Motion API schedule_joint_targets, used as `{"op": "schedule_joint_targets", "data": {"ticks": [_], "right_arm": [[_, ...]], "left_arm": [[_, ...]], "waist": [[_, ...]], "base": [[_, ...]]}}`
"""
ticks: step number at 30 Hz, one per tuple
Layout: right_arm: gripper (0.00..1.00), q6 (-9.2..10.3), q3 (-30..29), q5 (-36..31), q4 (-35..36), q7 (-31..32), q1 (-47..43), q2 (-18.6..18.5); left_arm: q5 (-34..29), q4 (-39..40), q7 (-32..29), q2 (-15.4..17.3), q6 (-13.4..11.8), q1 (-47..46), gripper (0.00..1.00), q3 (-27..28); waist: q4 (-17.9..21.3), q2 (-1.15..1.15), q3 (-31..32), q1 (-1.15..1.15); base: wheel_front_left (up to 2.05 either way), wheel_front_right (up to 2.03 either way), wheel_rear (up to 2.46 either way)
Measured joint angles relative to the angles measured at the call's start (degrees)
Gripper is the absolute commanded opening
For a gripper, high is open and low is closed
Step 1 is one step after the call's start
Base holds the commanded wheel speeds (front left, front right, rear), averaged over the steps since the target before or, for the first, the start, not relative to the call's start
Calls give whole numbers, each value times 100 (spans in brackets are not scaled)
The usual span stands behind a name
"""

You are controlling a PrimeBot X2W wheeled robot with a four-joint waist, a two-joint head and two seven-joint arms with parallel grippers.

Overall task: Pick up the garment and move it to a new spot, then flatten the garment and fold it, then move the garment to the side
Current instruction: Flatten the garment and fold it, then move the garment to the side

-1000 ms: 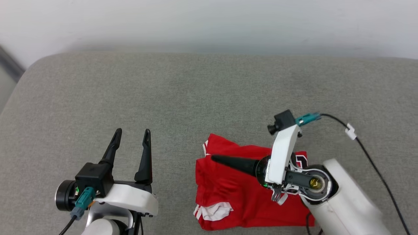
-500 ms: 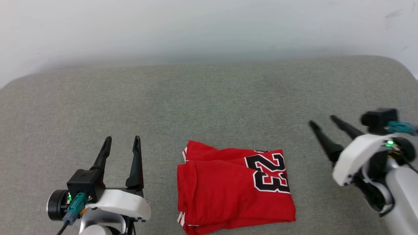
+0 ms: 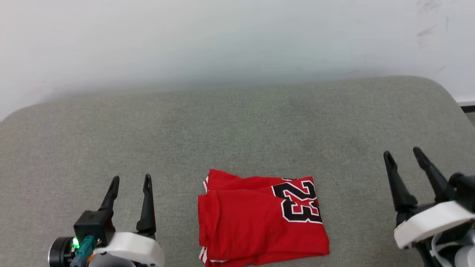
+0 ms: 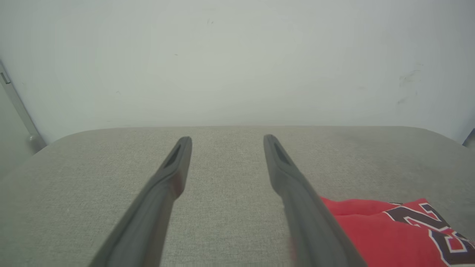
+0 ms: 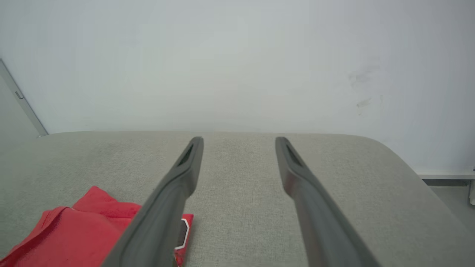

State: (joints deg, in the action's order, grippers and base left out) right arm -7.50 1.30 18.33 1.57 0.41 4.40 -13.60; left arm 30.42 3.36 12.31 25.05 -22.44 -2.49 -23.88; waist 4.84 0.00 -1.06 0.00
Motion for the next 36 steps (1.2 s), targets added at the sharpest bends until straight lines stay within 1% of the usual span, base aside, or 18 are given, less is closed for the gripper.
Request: {"op": "schedule_joint_targets", "data": {"ticks": [1, 2, 7, 13, 20, 24, 27, 30, 32, 33, 34, 36], "right_arm": [[100, 0, -7, -56, 70, 56, -120, 42], [100, 0, -11, -104, 248, 127, -331, 162], [100, 0, -60, -259, 589, 293, -653, 354], [100, 0, -103, -326, 847, 419, -771, 437], [100, 0, -185, -358, 985, 542, -794, 474], [100, 0, -391, -176, 940, 771, -832, 516], [100, 0, -753, 300, 601, 1258, -815, 500], [100, 1, -1125, 836, 71, 1759, -616, 245], [100, 0, -1352, 1160, -313, 2183, -410, 162], [100, 1, -1425, 1291, -563, 2460, -304, 107], [100, 1, -1500, 1605, -1051, 3048, -148, -22], [100, 1, -1494, 1942, -1391, 3575, 26, -45]], "left_arm": [[10, 0, 3, -5, 1, 40, 100, -7], [13, -8, 7, 0, -11, 151, 100, -15], [45, -20, 22, 12, -25, 338, 100, -55], [69, -16, 3, 11, -33, 403, 100, -90], [101, -7, 4, -11, -35, 404, 100, -105], [111, 21, 26, -32, -77, 374, 100, -68], [125, 74, 65, -54, -102, 337, 100, 2], [109, 100, 102, -74, -101, 265, 100, 24], [97, 113, 133, -100, -99, 190, 100, 48], [91, 110, 148, -119, -92, 166, 100, 53], [63, 83, 160, -179, -65, 82, 100, 46], [48, 56, 186, -236, -24, -25, 100, 40]], "waist": [[-10, 0, 43, 0], [-31, 0, 117, 0], [-53, 0, 228, 0], [-63, 0, 239, 0], [-71, 0, 188, 0], [-99, 0, 148, 0], [-127, 0, 83, 0], [-185, 0, -35, 0], [-238, 0, -123, 0], [-268, 0, -165, 0], [-355, 0, -235, 0], [-453, 0, -303, 0]], "base": [[0, 0, 0], [0, 0, 0], [0, 0, 0], [0, 0, 0], [0, 0, 0], [0, 0, 0], [0, 0, 0], [0, 0, 0], [0, 0, 0], [0, 0, 0], [0, 0, 0], [0, 0, 0]]}}
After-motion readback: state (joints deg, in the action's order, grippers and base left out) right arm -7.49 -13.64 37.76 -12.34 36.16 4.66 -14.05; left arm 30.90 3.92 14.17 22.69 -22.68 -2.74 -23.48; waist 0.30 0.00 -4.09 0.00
